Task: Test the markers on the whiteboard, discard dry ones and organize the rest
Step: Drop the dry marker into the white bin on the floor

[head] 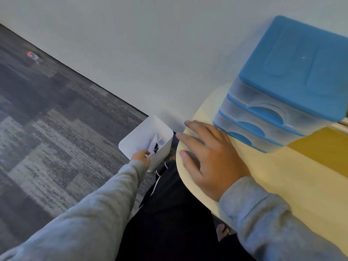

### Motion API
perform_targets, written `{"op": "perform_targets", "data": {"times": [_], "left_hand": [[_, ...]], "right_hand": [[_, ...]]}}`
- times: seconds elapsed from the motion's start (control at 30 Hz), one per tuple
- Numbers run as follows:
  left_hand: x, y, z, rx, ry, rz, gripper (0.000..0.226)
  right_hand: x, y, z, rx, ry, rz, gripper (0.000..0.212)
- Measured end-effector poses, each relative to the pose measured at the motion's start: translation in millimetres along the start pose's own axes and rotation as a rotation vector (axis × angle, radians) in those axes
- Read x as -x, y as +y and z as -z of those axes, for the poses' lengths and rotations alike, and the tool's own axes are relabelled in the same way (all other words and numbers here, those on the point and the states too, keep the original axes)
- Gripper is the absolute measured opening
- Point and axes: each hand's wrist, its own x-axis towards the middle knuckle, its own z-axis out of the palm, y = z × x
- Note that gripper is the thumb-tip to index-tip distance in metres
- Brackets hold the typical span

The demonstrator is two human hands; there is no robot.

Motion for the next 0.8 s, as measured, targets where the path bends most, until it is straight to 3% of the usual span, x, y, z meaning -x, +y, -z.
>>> {"op": "perform_targets", "data": {"times": [0.13, 0.33, 0.47, 0.57, 0.8], "left_hand": [[-3.7, -2.4, -0.5, -0.002, 0.025, -0.025, 0.018], [-8.8, 14.4, 14.1, 0.056, 0.098, -0.131, 0.031], [-7.0, 22.3, 17.2, -0.101, -0.013, -0.171, 0.076], [-9.3, 12.9, 14.2, -0.192, -0.092, -0.107, 0.092], [-2.8, 5.6, 7.5, -0.276, -0.121, -0.148, 0.081]], "right_hand": [[-0.5, -0.3, 1.0, 0.012, -0.007, -0.004, 0.034], [-0.7, -0.4, 1.8, 0.024, -0.01, -0.007, 0.035], [-0.5, 0.2, 1.6, 0.02, -0.006, -0.009, 0.035], [-0.6, 0.8, 1.4, 0.024, -0.008, -0.01, 0.035], [-2.0, 1.0, -1.6, 0.021, 0.0, -0.006, 0.036]]}}
